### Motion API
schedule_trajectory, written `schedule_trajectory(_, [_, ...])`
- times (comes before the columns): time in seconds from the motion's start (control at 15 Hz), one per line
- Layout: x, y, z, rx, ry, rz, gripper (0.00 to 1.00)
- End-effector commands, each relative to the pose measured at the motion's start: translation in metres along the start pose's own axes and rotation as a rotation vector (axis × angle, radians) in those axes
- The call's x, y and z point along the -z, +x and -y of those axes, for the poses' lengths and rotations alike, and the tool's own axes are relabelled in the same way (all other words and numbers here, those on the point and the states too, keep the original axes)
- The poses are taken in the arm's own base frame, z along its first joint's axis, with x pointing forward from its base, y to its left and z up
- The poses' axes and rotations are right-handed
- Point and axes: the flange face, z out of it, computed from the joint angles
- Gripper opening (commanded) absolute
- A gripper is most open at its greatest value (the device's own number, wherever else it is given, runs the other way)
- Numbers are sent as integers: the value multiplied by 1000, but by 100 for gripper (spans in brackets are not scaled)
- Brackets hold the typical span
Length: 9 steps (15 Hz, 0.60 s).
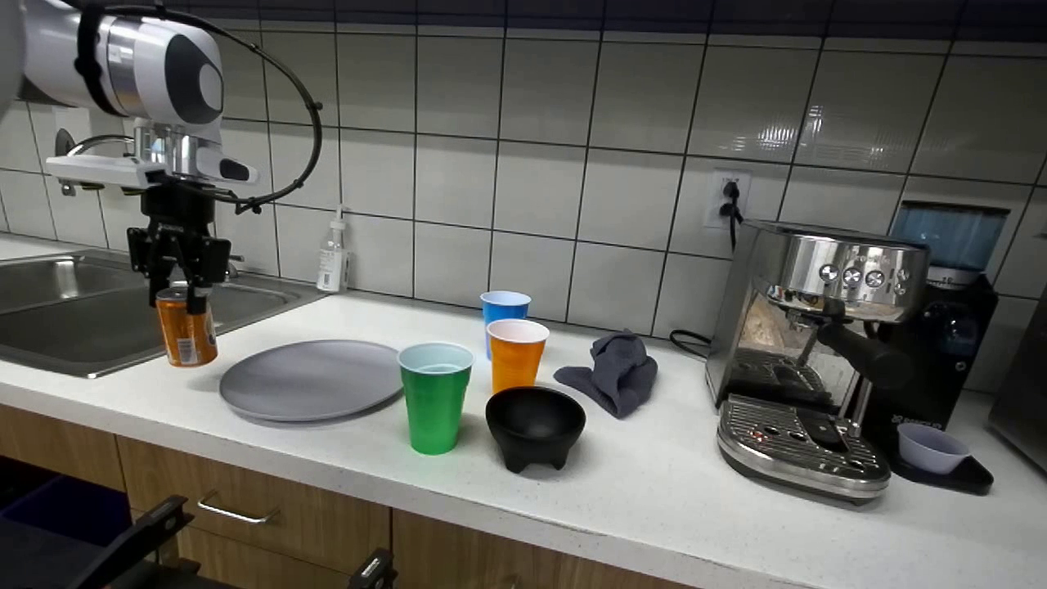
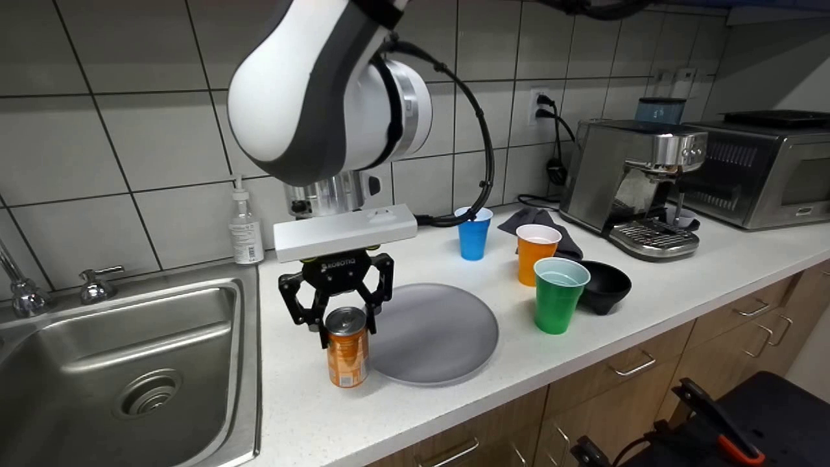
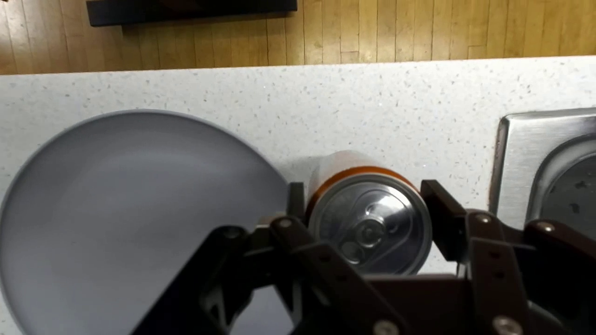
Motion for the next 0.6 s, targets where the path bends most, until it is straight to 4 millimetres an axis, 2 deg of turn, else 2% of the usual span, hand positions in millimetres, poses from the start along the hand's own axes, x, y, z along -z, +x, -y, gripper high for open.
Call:
schedule_trajectory(0.0, [-1,6,18,23,17,44,38])
schedule_trajectory(0.53, [-14,14,31,24,26,100,38])
